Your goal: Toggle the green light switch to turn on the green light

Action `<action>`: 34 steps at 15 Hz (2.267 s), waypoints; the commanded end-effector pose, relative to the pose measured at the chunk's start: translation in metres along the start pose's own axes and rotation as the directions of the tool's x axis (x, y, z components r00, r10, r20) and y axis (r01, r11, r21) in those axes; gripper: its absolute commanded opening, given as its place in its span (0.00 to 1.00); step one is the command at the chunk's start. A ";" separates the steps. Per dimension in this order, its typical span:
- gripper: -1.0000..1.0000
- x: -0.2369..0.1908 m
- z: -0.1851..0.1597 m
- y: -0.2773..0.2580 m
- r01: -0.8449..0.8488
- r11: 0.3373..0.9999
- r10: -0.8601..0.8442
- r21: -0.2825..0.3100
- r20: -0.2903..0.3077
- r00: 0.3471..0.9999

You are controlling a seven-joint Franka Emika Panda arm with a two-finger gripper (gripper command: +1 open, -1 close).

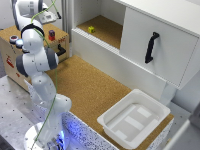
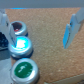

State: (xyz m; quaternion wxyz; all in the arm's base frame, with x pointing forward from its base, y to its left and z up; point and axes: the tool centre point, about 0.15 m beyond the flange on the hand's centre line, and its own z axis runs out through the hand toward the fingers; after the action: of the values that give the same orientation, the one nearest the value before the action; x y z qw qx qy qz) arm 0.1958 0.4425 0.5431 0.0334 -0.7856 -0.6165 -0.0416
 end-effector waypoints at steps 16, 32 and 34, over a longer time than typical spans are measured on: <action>0.00 -0.002 0.072 -0.049 -0.177 0.984 0.177 -0.018 0.218 0.960; 1.00 -0.028 -0.010 -0.058 -0.306 0.949 0.311 -0.073 0.085 0.946; 1.00 -0.033 -0.018 -0.052 -0.326 0.942 0.331 -0.078 0.060 0.942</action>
State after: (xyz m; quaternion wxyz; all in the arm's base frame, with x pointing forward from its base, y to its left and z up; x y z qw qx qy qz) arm 0.1498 0.4504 0.4920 -0.0156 -0.8667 -0.4975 0.0318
